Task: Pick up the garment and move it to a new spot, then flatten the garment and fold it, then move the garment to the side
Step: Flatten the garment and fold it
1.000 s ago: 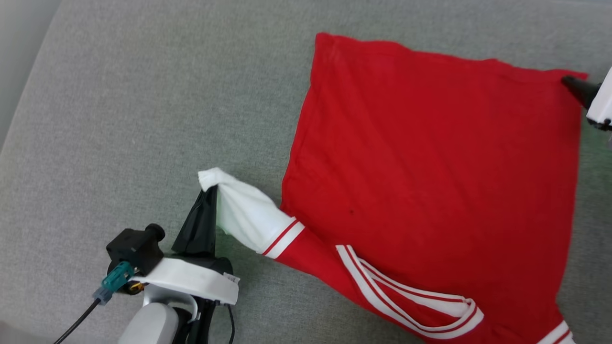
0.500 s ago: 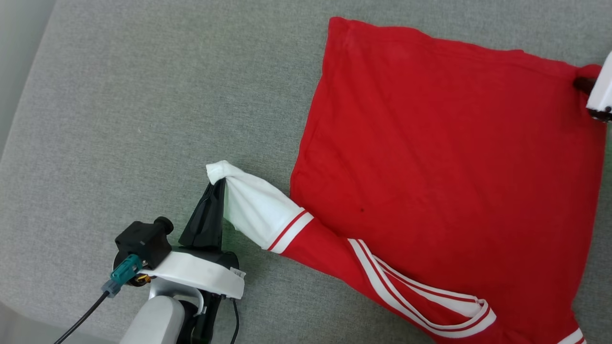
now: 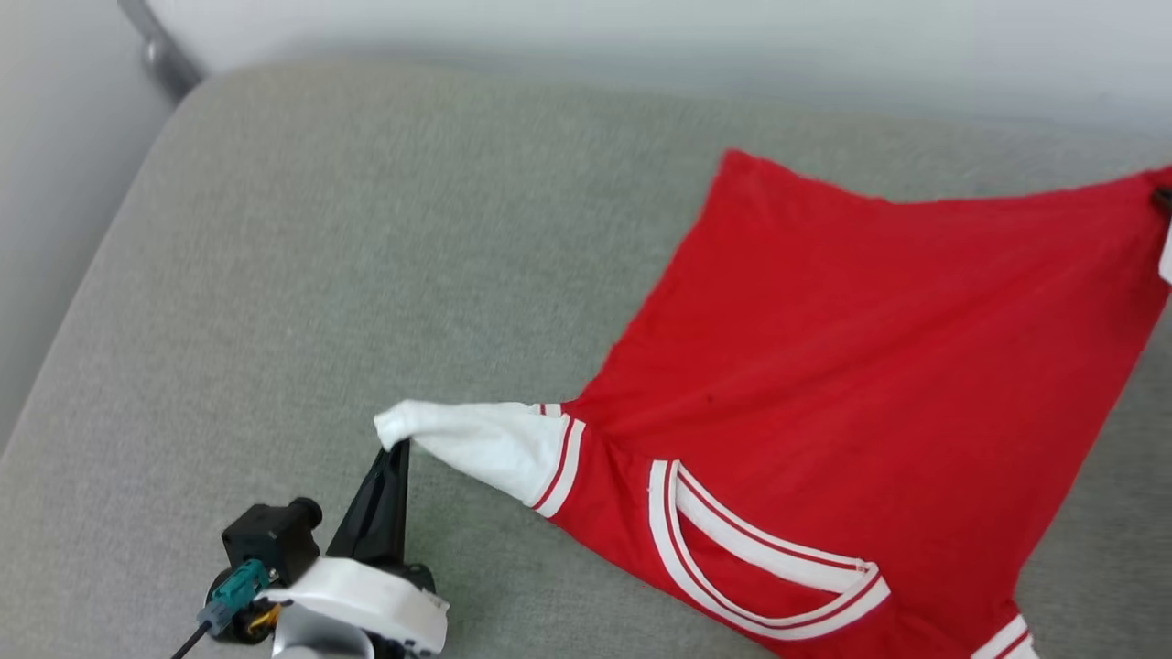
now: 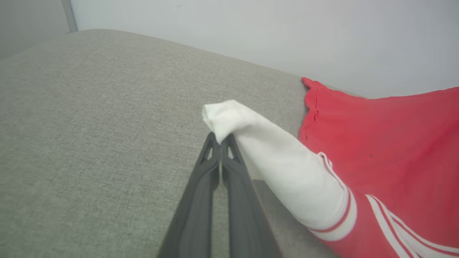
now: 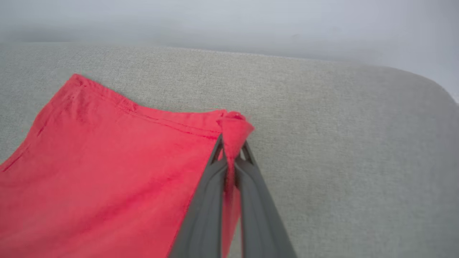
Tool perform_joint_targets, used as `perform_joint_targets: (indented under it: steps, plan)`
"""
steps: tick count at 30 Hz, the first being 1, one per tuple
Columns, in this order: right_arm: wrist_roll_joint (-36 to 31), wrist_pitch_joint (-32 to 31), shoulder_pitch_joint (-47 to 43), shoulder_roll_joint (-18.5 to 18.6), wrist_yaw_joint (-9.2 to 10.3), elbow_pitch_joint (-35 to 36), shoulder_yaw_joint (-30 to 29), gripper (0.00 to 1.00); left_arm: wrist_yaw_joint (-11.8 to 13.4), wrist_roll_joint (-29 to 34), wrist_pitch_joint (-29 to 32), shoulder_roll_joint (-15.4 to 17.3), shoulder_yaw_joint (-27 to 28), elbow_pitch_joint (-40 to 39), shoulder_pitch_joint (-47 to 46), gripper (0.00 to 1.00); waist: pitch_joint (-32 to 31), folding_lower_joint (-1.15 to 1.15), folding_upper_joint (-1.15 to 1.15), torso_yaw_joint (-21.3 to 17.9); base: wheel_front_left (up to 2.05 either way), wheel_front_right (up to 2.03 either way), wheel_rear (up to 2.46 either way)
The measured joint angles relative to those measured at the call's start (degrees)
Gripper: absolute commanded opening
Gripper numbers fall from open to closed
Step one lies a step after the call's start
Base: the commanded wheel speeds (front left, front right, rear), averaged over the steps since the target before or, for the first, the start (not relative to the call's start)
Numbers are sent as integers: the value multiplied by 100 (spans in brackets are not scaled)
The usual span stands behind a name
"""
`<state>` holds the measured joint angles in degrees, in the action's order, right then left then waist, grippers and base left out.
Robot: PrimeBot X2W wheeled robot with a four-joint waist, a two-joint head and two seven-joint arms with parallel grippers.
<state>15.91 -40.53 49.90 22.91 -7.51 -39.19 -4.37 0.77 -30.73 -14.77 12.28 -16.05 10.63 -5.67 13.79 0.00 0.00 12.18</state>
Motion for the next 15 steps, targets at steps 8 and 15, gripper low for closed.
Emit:
perform_joint_targets:
  steps: [8,15]
  plan:
    - [443,-204,-1521,522,0,987,52,0,250,-51,199,137,56,-42,539,0,-873,-1,0,-531,0,0,0]
    - [818,-486,-3810,538,0,2045,-424,0,436,-129,302,286,189,-169,926,0,-1427,-3,0,-1104,0,0,0]
